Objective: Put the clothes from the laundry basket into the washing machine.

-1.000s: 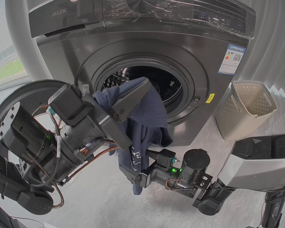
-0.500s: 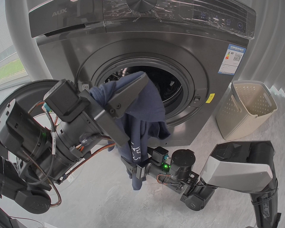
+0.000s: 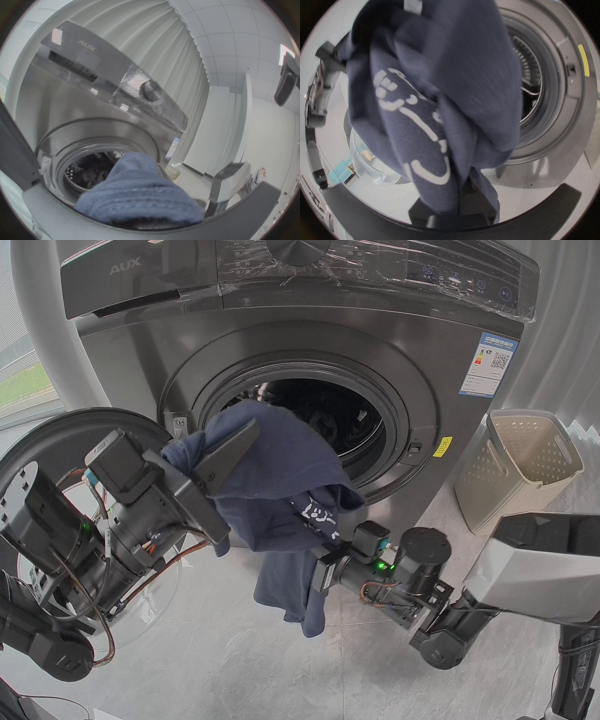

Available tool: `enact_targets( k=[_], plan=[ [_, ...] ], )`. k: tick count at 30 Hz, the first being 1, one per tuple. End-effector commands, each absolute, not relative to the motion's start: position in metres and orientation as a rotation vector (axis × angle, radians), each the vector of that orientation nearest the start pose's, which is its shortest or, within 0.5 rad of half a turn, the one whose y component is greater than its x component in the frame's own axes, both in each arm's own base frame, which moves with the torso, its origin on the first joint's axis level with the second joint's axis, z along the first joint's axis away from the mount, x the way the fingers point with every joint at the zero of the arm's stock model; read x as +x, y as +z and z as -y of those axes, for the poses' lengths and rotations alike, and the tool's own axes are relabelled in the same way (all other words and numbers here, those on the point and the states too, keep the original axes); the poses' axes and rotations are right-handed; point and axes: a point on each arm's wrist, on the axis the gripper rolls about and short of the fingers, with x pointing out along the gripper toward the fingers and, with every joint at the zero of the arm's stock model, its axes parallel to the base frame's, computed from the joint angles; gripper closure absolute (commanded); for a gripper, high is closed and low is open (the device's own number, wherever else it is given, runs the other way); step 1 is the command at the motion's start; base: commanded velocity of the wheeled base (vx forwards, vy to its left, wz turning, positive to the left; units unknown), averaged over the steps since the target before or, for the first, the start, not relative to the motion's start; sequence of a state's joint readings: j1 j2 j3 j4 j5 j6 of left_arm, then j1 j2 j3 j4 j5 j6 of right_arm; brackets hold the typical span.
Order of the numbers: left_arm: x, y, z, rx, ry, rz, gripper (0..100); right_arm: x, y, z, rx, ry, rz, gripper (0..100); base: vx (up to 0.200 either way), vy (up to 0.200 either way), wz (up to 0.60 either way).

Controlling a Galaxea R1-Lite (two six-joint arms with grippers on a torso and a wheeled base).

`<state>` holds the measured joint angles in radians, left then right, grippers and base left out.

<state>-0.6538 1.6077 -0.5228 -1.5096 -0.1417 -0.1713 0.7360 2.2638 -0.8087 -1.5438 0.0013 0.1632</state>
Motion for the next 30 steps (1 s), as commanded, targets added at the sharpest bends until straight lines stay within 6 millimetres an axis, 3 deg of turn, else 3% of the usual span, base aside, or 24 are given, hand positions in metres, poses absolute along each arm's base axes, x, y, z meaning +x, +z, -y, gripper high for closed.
enact_targets(
  k=[1,5,12,20,21,30],
  plan=[
    [0.201,0.184,0.135,-0.227,-0.740,0.196,100,0.274,0.128,-0.219,0.217,0.691,0.119,100,0.000,0.000,0.00],
    [0.203,0.152,0.136,-0.201,-0.729,0.068,100,0.264,0.146,-0.211,0.232,0.689,0.159,100,0.000,0.000,0.00],
    [0.206,0.104,0.139,-0.148,-0.715,-0.135,100,0.252,0.164,-0.218,0.260,0.723,0.209,100,0.000,0.000,0.00],
    [0.207,0.091,0.143,-0.133,-0.722,-0.191,100,0.251,0.164,-0.220,0.268,0.734,0.206,100,0.000,0.000,0.00],
    [0.207,0.091,0.143,-0.134,-0.722,-0.193,0,0.251,0.164,-0.220,0.269,0.734,0.207,100,0.000,0.000,0.00],
    [0.178,0.057,0.136,-0.065,-0.764,-0.391,0,0.252,0.163,-0.221,0.269,0.734,0.207,100,0.000,0.000,0.00]
  ],
)
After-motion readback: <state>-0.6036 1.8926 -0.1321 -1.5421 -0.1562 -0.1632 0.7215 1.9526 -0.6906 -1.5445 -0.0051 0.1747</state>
